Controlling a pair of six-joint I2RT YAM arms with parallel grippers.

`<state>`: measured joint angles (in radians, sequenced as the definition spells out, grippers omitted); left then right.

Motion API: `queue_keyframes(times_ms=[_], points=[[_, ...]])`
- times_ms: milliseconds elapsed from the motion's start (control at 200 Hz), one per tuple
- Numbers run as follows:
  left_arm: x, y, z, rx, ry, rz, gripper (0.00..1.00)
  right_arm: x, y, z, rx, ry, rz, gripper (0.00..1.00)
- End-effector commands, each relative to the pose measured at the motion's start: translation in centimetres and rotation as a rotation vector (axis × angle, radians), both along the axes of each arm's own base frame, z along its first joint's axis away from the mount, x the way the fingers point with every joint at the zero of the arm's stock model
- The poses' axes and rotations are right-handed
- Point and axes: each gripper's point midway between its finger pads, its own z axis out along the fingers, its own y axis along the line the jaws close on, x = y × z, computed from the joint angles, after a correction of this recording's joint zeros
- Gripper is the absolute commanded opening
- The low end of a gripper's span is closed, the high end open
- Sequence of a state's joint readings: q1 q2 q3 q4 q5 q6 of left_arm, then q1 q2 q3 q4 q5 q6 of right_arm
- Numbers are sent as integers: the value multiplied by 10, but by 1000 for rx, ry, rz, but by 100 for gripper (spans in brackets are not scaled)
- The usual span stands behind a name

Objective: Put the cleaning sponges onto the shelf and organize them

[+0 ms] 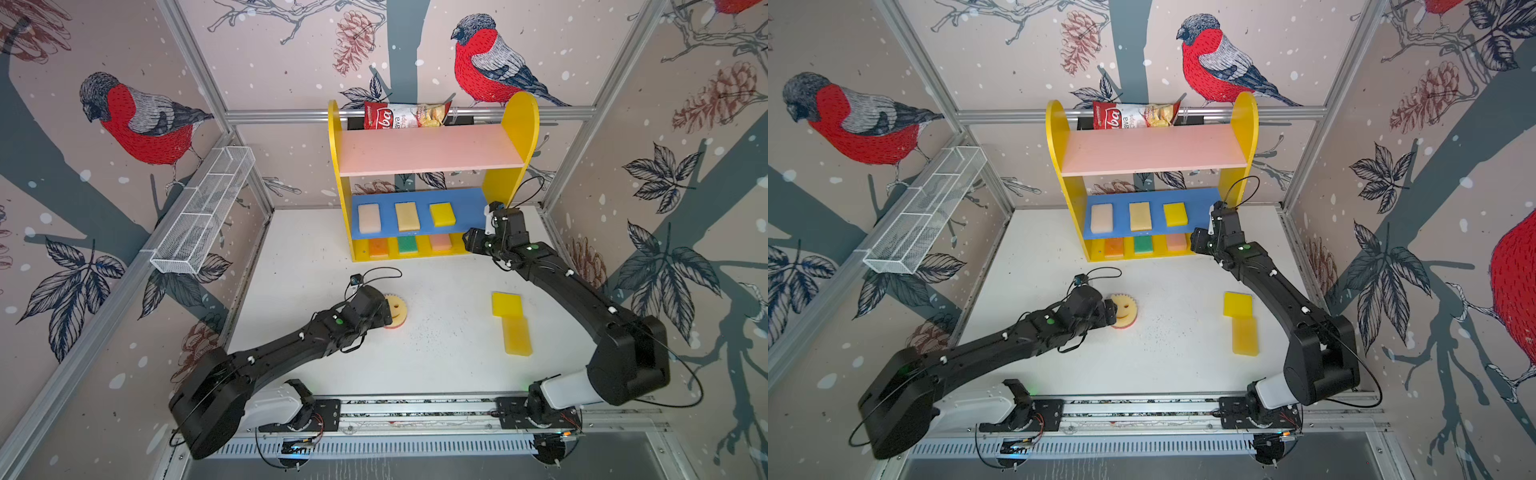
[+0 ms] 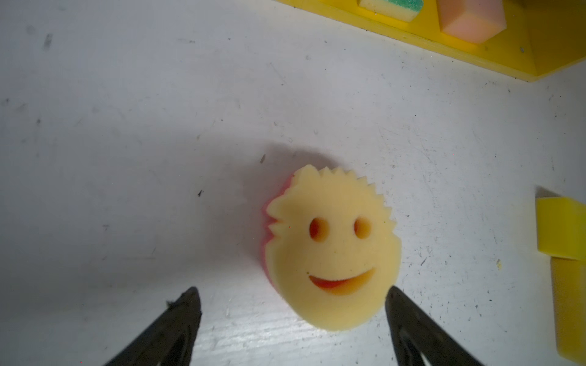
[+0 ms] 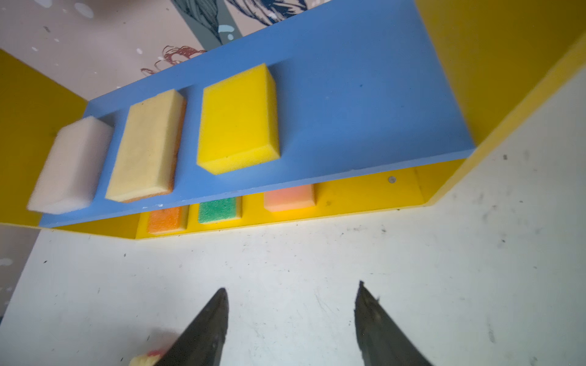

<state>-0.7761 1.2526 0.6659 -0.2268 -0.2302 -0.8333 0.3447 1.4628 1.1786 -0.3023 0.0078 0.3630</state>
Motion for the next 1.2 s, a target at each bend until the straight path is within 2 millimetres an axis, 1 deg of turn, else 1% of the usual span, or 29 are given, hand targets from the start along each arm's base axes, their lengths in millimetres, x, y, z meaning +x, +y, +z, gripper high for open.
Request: queue_keyframes(times_ms=[0,85,200,280,370,425,505,580,620,625,635,655,710,790,871,936,1051,1121,1191], points=[[13,-11,11,26,-25,-37,90,-4,-43,-17,-101,58,-153,71],[20,-19,16,19,-45,-51,90,-16,-69,-44,-78,152,-240,75],[28,-27,22,7,-73,-64,90,-42,-99,-83,-29,272,-335,76],[38,-37,33,0,-105,-78,90,-59,-121,-100,-23,321,-402,77],[51,-52,43,-19,-150,-114,90,-73,-138,-112,7,351,-453,78],[57,-63,47,-36,-165,-138,90,-80,-145,-120,36,364,-471,79],[63,-79,45,-60,-148,-167,90,-86,-148,-130,77,386,-474,78],[66,-92,39,-72,-107,-199,89,-91,-145,-141,88,414,-459,77],[63,-97,28,-69,-74,-218,88,-93,-141,-147,94,432,-446,75],[66,-99,32,-78,-81,-220,88,-94,-141,-148,96,435,-444,75],[68,-102,35,-86,-83,-224,87,-94,-140,-150,98,441,-441,75],[68,-106,34,-90,-78,-231,87,-96,-138,-153,101,451,-435,74],[69,-111,30,-104,-61,-241,86,-97,-131,-162,121,471,-414,72],[69,-115,26,-115,-50,-245,86,-95,-112,-167,158,471,-354,67],[70,-114,28,-114,-56,-240,86,-88,-88,-163,156,444,-289,62],[71,-113,31,-105,-61,-236,86,-80,-60,-155,133,408,-216,60],[72,-109,34,-82,-71,-226,86,-69,4,-144,93,356,-46,61],[72,-103,35,-72,-70,-209,86,-68,43,-142,80,342,65,62],[71,-99,36,-73,-66,-201,86,-67,72,-137,61,323,142,64]])
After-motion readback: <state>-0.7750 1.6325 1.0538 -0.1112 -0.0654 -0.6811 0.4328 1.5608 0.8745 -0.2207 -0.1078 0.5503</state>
